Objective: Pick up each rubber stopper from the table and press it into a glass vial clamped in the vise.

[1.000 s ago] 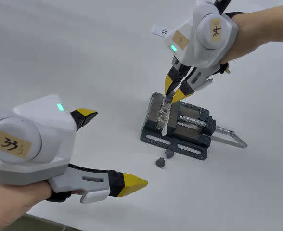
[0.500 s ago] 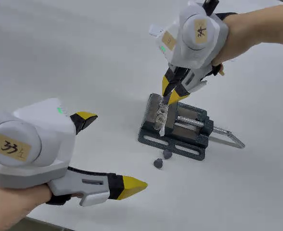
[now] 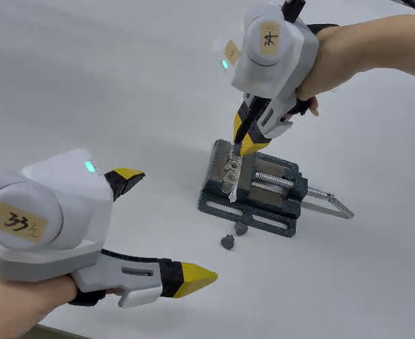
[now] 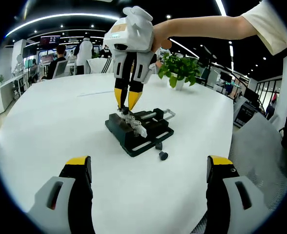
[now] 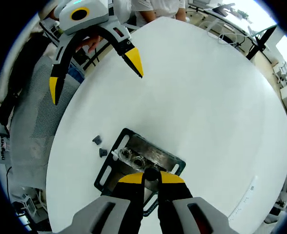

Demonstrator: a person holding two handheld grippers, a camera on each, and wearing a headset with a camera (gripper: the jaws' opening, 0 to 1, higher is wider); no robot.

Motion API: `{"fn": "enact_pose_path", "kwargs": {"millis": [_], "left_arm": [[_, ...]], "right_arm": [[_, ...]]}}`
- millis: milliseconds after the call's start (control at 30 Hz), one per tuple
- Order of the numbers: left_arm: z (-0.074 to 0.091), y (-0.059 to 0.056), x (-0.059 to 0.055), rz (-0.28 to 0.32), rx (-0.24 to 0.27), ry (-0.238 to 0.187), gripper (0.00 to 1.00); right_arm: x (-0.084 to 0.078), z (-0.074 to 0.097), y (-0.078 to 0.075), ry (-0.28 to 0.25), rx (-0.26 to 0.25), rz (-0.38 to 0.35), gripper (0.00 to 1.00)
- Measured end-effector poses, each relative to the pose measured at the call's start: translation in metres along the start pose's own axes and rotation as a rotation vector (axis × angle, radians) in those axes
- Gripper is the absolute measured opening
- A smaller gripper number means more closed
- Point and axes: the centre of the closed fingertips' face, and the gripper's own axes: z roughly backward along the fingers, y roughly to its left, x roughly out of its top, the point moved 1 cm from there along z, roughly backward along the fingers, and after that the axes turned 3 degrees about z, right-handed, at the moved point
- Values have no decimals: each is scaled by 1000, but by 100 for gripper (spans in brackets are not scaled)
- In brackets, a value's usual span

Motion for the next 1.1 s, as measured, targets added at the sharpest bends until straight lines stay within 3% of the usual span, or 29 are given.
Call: {"fn": "enact_pose_path", "kwargs": {"millis": [233, 300, 400, 1100], "left_arm": [[0, -1, 0, 1, -3, 1, 97], [1, 0, 0, 1, -3, 0, 97], [2, 1, 1, 0, 0, 1, 97], [2, 5, 1, 8, 0, 3, 97]], "right_arm": [[2, 0, 4, 12, -8, 64, 4], [3, 0, 1, 12, -13, 123, 5], [2, 0, 1, 5, -13, 100, 5], [1, 0, 4, -10, -30, 129, 8]]}}
